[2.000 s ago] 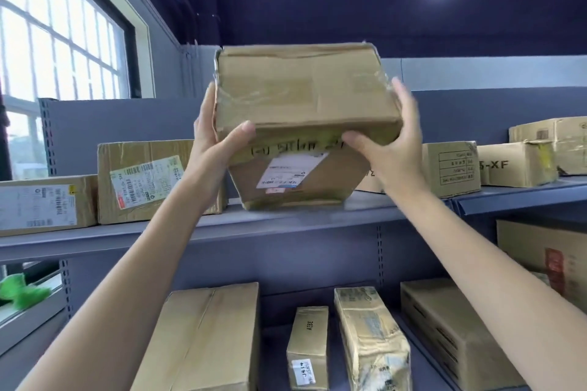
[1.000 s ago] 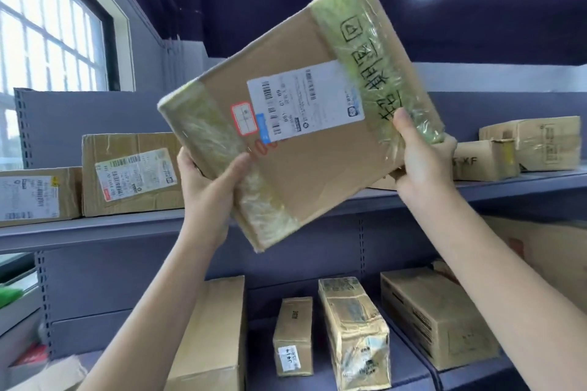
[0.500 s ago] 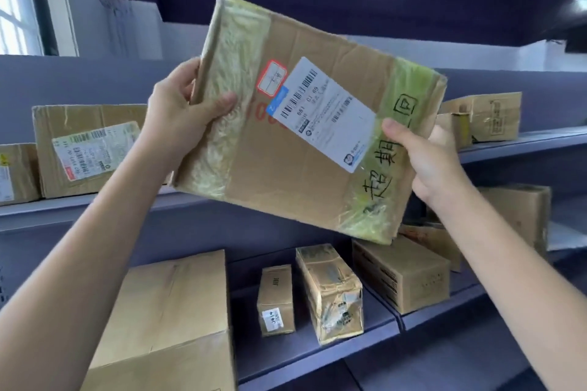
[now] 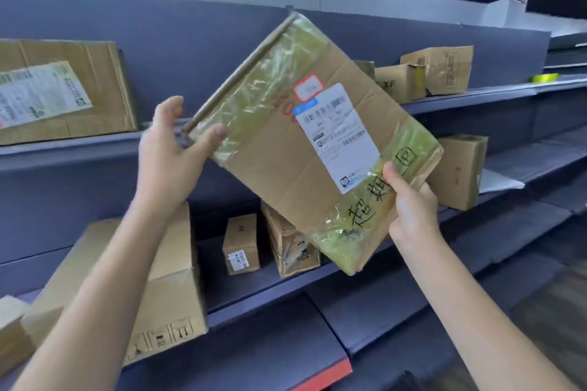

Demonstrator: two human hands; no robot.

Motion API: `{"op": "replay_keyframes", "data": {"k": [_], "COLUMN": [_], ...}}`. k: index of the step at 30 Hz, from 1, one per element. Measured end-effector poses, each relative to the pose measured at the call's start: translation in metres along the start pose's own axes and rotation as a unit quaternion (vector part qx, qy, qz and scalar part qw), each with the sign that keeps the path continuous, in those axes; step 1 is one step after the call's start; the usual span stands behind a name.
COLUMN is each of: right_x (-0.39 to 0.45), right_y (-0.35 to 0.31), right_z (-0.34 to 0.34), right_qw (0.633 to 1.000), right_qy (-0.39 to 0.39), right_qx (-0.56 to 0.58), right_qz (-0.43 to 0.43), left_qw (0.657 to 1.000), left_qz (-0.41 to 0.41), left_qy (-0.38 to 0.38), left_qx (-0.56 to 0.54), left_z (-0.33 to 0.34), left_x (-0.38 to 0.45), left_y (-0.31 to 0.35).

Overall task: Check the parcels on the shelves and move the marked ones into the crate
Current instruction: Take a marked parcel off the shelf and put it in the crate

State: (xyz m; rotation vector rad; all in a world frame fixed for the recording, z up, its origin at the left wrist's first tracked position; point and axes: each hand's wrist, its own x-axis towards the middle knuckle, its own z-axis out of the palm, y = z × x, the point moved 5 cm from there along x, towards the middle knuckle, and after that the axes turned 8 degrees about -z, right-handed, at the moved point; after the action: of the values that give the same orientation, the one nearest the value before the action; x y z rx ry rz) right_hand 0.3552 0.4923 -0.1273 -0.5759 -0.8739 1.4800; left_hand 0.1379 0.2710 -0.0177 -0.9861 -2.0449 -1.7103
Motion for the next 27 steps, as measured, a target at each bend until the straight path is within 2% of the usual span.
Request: {"op": "replay_keyframes", "data": {"k": [2, 4, 7, 9, 12, 15, 20, 24, 27], "right_x": [-0.006, -0.013, -0.019, -0.023, -0.026, -0.023, -0.026, -0.027, -0.015], "right_y": [0.016, 0.025, 0.026, 0.018, 0.004, 0.001, 0.018, 0.034, 0.04], "right_z": [-0.019, -0.036, -0.063, -0.083, -0.115, -0.15, -0.195, -0.216, -0.231], "right_qw": [0.998, 0.994, 0.99, 0.99, 0.992, 0.991, 0.979, 0.968, 0.966], "right_qy": [0.029, 0.053, 0.071, 0.069, 0.047, 0.018, -0.033, -0.059, -0.096], "right_qx": [0.019, 0.025, 0.022, 0.013, 0.008, 0.031, 0.048, 0.048, -0.021], "right_qz": [0.05, 0.088, 0.121, 0.126, 0.116, 0.126, 0.193, 0.237, 0.24], "left_qw": [0.998, 0.988, 0.95, 0.927, 0.914, 0.906, 0.93, 0.932, 0.932], "left_qz": [-0.031, -0.077, -0.159, -0.18, -0.174, -0.208, -0.231, -0.253, -0.27], "left_qy": [-0.01, -0.058, -0.175, -0.212, -0.175, -0.116, -0.011, 0.002, -0.012], "left_qx": [-0.052, -0.121, -0.206, -0.25, -0.322, -0.349, -0.288, -0.26, -0.241], "left_z": [0.02, 0.052, 0.111, 0.141, 0.166, 0.178, 0.179, 0.184, 0.185], "left_x": [-0.029, -0.064, -0.125, -0.16, -0.197, -0.23, -0.267, -0.283, -0.283], "left_y": [-0.009, -0.019, -0.022, -0.012, 0.005, 0.017, 0.031, 0.024, 0.007]}}
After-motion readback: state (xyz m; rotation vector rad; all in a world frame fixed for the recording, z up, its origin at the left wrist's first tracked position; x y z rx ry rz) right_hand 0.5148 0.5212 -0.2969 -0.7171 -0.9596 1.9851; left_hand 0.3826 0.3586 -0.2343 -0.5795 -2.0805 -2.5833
